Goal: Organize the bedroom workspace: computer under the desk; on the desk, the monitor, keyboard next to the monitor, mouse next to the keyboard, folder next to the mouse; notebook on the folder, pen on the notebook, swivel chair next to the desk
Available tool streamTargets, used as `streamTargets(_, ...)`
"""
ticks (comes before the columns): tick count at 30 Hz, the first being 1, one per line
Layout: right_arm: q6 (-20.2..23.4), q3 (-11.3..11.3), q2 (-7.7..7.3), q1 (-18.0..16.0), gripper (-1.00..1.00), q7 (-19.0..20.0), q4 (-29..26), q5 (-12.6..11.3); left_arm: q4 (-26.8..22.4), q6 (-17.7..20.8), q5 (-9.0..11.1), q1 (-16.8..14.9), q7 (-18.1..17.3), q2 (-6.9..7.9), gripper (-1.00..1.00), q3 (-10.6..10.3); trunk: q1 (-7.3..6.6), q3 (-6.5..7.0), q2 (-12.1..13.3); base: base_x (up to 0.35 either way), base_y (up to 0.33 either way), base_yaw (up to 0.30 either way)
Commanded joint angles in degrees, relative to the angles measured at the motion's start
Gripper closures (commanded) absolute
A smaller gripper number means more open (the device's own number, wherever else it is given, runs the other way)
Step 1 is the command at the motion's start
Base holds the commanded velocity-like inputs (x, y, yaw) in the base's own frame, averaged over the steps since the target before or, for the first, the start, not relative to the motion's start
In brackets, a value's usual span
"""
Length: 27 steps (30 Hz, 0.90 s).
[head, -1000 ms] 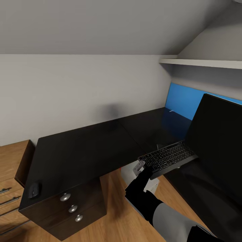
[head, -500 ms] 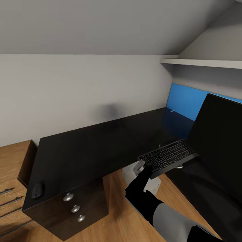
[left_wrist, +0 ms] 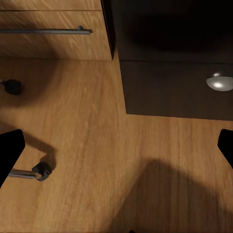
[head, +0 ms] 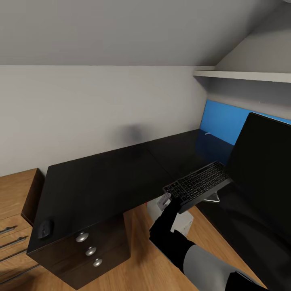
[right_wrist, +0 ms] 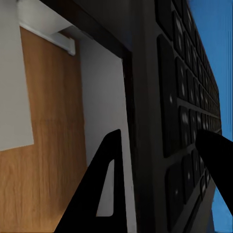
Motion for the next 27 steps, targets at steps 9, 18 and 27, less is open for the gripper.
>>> streamTargets(9, 0.3, 1.0, 0.00, -0.1, 1.00, -0.3, 0.0, 0.5, 0.0, -0.3, -0.1, 0.0, 0.2, 0.03, -1.00, -0.1, 0.00, -0.04, 0.0, 0.000, 0.000, 0.000)
streamTargets(18, 0.3, 1.1, 0.00, -0.1, 1.00, -0.3, 0.0, 0.5, 0.7, -0.3, -0.3, 0.0, 0.2, 0.03, -1.00, -0.4, 0.00, -0.04, 0.0, 0.000, 0.000, 0.000)
streamTargets(27, 0.3, 1.3, 0.00, -0.1, 1.00, -0.3, 0.0, 0.5, 1.0, -0.3, -0.4, 0.0, 0.2, 0.03, -1.00, -0.5, 0.00, -0.04, 0.0, 0.000, 0.000, 0.000)
